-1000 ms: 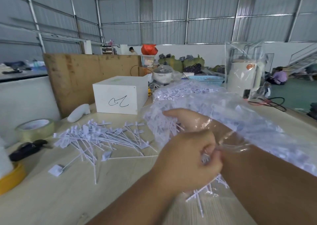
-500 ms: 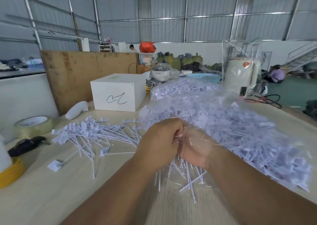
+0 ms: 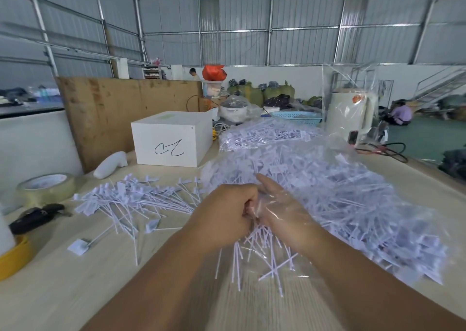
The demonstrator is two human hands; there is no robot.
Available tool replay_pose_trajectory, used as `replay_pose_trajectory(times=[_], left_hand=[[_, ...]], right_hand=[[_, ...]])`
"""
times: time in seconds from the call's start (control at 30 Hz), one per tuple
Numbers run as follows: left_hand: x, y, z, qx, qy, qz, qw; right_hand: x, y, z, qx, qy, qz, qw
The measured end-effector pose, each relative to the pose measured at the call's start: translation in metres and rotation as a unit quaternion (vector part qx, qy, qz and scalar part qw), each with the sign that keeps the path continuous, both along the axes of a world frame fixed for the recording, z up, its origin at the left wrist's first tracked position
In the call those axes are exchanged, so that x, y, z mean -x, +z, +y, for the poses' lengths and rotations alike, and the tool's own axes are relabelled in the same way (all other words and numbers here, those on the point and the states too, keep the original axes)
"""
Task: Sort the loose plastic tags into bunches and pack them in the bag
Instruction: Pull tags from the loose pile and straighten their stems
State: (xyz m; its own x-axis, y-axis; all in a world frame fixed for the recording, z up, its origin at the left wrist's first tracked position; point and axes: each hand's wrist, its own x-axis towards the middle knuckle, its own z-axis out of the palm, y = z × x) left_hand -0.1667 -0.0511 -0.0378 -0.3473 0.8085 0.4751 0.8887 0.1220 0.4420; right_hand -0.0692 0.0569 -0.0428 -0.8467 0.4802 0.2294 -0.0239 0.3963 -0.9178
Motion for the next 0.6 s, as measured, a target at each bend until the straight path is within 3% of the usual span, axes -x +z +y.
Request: replay_pose_trajectory(times=[0.07,0.13,0.2,0.33,0.5,0.6], left_hand=[[0.003,0.0,-0.001,-0.022,0.032,0.01,0.999],[0.008,-0.001,-0.001,-0.042,0.064,0.011,0.997],[0.014,-0.003,-0.001,-0.072,0.085,-0.014,0.994],[0.018,-0.005,0.002,-0.126,0.101,-0.055,0.985],[0.017,-0.007,0.006,-0.1,0.11,-0.1,0.984],[0.01,0.003,0.002,-0.074,0.06,-0.125,0.988]], right_hand=[[-0.003,-0.003,-0.001,-0.024,0.0,0.006,1.0],[-0.004,-0.002,-0.006,-0.118,0.014,-0.033,0.992],[-0.005,-0.004,-0.009,-0.214,0.046,-0.094,0.971],[-0.006,-0.004,-0.024,-0.336,0.018,-0.101,0.936],[0.002,-0.019,-0.04,-0.412,-0.062,-0.184,0.89],[0.008,-0.024,-0.036,-0.359,-0.075,-0.158,0.917]])
